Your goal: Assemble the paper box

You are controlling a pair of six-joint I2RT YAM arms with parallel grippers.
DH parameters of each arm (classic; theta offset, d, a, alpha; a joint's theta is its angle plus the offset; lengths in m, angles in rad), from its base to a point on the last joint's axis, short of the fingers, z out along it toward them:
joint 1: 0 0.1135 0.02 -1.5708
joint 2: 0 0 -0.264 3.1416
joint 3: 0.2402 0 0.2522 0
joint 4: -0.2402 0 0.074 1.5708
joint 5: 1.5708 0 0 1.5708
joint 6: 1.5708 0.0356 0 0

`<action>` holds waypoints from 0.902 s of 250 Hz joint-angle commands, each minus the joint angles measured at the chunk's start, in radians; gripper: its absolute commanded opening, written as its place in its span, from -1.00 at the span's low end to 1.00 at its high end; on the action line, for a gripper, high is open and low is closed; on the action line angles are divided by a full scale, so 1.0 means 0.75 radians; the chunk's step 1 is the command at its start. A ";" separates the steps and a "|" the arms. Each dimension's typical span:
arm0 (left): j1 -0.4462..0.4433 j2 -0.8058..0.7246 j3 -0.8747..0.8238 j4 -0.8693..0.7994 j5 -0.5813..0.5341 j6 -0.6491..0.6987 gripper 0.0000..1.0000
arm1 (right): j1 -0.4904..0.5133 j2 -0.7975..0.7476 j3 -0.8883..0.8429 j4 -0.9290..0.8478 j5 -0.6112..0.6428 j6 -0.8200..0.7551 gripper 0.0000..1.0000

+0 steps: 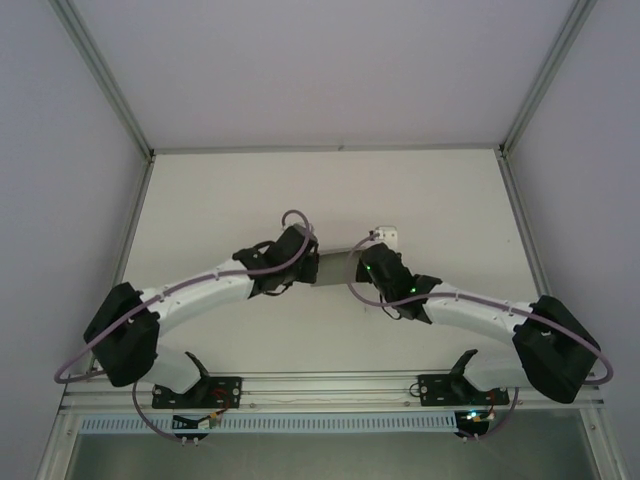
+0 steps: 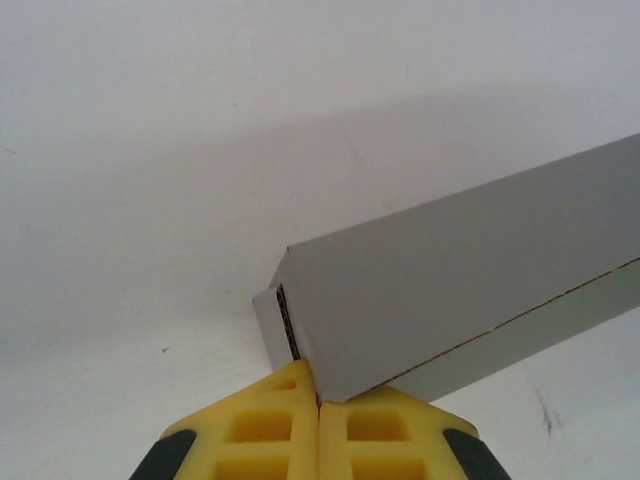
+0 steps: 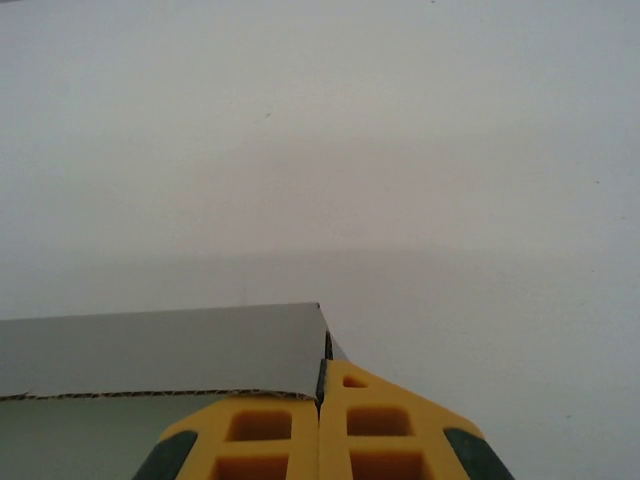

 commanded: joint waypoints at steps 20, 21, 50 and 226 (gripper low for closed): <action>-0.136 0.055 -0.233 0.023 -0.149 -0.065 -1.00 | 0.010 0.002 -0.132 -0.078 -0.166 0.000 -0.95; -0.137 0.057 -0.234 0.024 -0.151 -0.065 -1.00 | 0.009 0.001 -0.132 -0.080 -0.167 0.002 -0.94; -0.164 0.134 -0.217 0.009 -0.182 -0.096 -1.00 | 0.007 -0.054 -0.081 -0.220 -0.181 0.061 -0.57; -0.190 0.133 -0.160 -0.033 -0.234 -0.067 -1.00 | -0.277 -0.028 0.408 -0.694 -0.454 0.206 0.30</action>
